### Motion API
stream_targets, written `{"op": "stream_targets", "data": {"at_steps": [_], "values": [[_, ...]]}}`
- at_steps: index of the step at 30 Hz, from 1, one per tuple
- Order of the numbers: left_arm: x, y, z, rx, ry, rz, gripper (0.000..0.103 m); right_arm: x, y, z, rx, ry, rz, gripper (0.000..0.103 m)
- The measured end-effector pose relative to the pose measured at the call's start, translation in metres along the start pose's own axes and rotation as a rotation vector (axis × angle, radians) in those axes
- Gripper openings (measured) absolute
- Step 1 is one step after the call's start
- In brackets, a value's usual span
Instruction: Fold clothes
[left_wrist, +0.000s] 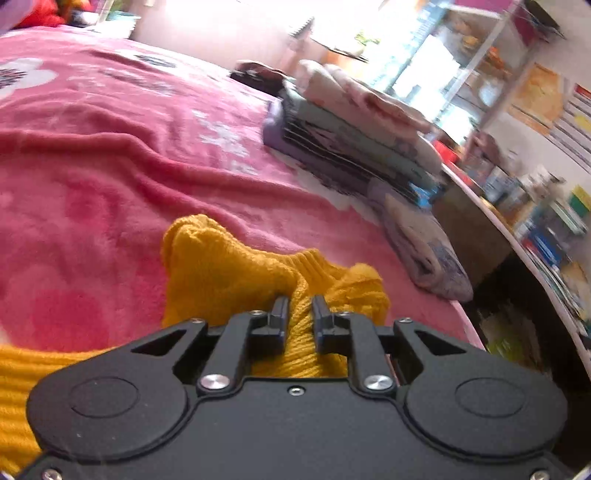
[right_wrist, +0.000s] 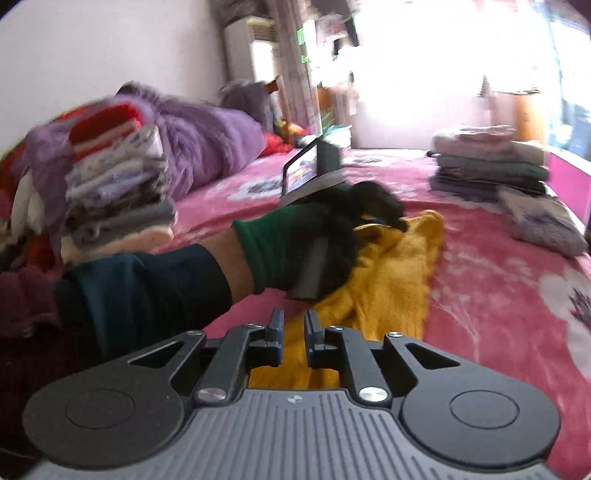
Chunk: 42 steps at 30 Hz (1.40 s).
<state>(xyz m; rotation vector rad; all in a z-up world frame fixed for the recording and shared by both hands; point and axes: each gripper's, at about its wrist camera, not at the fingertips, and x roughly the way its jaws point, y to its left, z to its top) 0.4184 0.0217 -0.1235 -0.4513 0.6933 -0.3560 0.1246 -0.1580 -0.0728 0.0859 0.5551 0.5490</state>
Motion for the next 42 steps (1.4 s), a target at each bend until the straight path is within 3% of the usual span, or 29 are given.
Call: {"op": "stream_targets", "data": {"at_steps": [3, 5, 7, 12, 14, 18, 19, 22, 24, 27, 28, 29, 33, 36, 39, 42], "values": [[-0.005, 0.004, 0.008, -0.081, -0.009, -0.007, 0.012, 0.012, -0.015, 0.008, 0.028, 0.027, 0.016, 0.017], [-0.008, 0.013, 0.014, -0.148, -0.031, -0.018, 0.012, 0.019, -0.025, 0.013, 0.047, 0.045, 0.026, 0.035], [-0.009, 0.018, 0.018, -0.151, -0.041, -0.013, 0.012, 0.027, -0.035, 0.019, 0.066, 0.063, 0.037, 0.051], [-0.003, 0.016, 0.008, -0.167, -0.074, 0.011, 0.011, 0.039, -0.009, -0.002, -0.105, 0.057, 0.071, 0.048], [-0.002, 0.01, 0.005, -0.143, -0.086, 0.044, 0.012, 0.041, 0.003, -0.006, -0.189, 0.031, 0.073, 0.042], [-0.001, 0.001, -0.002, -0.118, -0.12, 0.109, 0.013, 0.043, 0.015, -0.005, -0.291, 0.001, 0.055, 0.041], [0.0, -0.002, -0.003, -0.102, -0.124, 0.122, 0.013, 0.046, 0.014, -0.006, -0.298, 0.013, 0.057, 0.04], [0.003, -0.002, -0.004, -0.076, -0.112, 0.116, 0.013, 0.08, -0.001, -0.023, -0.295, 0.199, 0.054, 0.037], [0.003, 0.001, -0.002, -0.047, -0.085, 0.074, 0.013, 0.081, -0.013, -0.031, -0.24, 0.193, 0.087, 0.036], [-0.008, 0.006, 0.005, -0.026, -0.052, -0.007, 0.029, 0.077, -0.014, -0.032, -0.241, 0.186, 0.091, 0.036], [-0.015, 0.007, 0.008, -0.013, -0.046, -0.035, 0.044, 0.076, -0.014, -0.033, -0.243, 0.183, 0.092, 0.036], [-0.025, 0.009, 0.011, -0.002, -0.05, -0.038, 0.049, 0.075, -0.016, -0.032, -0.226, 0.179, 0.097, 0.036], [-0.075, 0.034, 0.026, 0.019, -0.091, -0.043, 0.053, 0.072, -0.02, -0.032, -0.201, 0.169, 0.107, 0.036], [-0.114, 0.054, 0.028, 0.162, -0.098, 0.029, 0.055, 0.074, -0.025, -0.034, -0.154, 0.159, 0.127, 0.036], [-0.139, 0.063, 0.011, 0.427, -0.04, 0.146, 0.058, 0.075, -0.031, -0.034, -0.112, 0.154, 0.152, 0.036], [-0.144, 0.065, -0.023, 0.681, 0.055, 0.218, 0.058, 0.075, -0.036, -0.034, -0.081, 0.152, 0.17, 0.036]]}}
